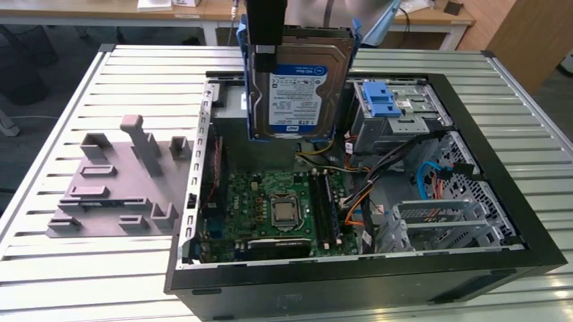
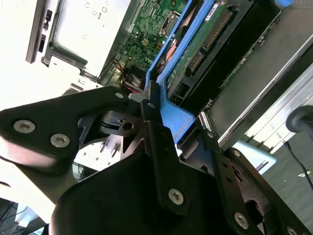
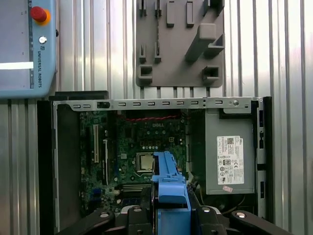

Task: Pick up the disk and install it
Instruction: 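Pick up the disk, then insert the disk into the insertion slot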

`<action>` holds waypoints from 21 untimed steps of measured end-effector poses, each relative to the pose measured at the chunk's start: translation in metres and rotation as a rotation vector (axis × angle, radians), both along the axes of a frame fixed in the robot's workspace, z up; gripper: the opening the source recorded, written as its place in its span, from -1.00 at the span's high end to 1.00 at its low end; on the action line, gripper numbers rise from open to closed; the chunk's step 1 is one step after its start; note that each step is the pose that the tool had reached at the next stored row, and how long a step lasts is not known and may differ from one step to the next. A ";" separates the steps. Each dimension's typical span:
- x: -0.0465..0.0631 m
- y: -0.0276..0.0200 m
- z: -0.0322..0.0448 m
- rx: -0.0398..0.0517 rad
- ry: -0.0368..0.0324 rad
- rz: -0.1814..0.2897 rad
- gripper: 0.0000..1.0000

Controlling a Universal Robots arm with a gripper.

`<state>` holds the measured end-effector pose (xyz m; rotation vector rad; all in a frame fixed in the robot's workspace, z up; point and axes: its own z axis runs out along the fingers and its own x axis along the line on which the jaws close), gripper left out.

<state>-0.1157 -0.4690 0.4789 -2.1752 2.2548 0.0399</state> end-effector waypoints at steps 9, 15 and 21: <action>0.008 -0.0011 -0.0008 0.0001 -0.0001 0.000 0.26; 0.013 -0.0018 -0.0014 0.0001 0.0000 0.000 0.26; 0.017 -0.0025 -0.0018 -0.0001 0.0000 0.000 0.26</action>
